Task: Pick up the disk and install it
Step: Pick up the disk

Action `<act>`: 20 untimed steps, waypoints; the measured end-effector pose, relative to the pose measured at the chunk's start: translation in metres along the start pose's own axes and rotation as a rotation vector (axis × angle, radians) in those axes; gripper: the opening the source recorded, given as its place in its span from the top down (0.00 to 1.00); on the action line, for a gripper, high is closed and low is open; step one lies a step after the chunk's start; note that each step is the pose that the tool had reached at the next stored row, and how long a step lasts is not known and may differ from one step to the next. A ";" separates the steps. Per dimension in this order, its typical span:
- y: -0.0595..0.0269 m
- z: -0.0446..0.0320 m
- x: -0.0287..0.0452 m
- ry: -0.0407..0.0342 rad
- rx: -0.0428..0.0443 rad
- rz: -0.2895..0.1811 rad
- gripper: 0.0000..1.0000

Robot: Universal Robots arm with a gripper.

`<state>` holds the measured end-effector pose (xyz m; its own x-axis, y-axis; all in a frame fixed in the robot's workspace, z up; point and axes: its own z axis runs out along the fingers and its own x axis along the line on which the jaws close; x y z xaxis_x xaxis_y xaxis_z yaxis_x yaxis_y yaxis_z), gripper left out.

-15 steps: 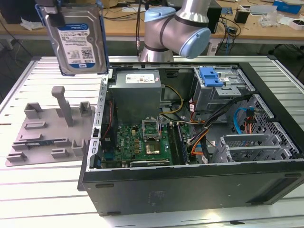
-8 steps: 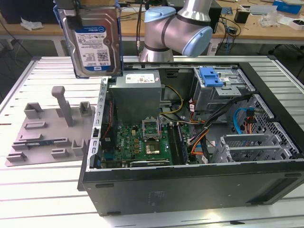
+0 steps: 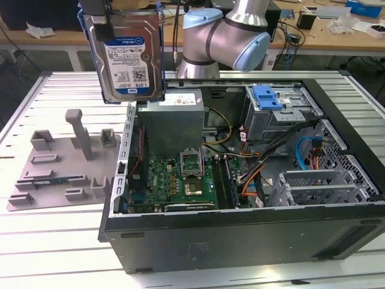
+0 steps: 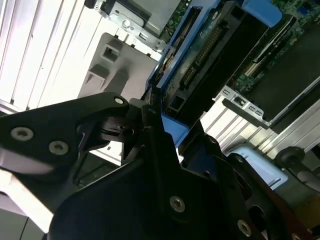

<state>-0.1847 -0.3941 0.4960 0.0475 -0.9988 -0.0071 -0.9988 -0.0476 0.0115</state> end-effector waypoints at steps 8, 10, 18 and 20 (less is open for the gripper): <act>-0.0316 -0.0006 0.0297 -0.0009 0.0001 0.000 0.63; -0.0388 -0.0007 0.0354 -0.0014 0.0001 0.000 0.63; -0.0713 -0.0012 0.0601 -0.0041 0.0002 0.000 0.63; -0.0833 -0.0014 0.0702 -0.0047 0.0002 0.000 0.63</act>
<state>-0.0982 -0.4603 0.4960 0.0475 -0.9988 -0.0118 -0.9988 -0.0476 0.0112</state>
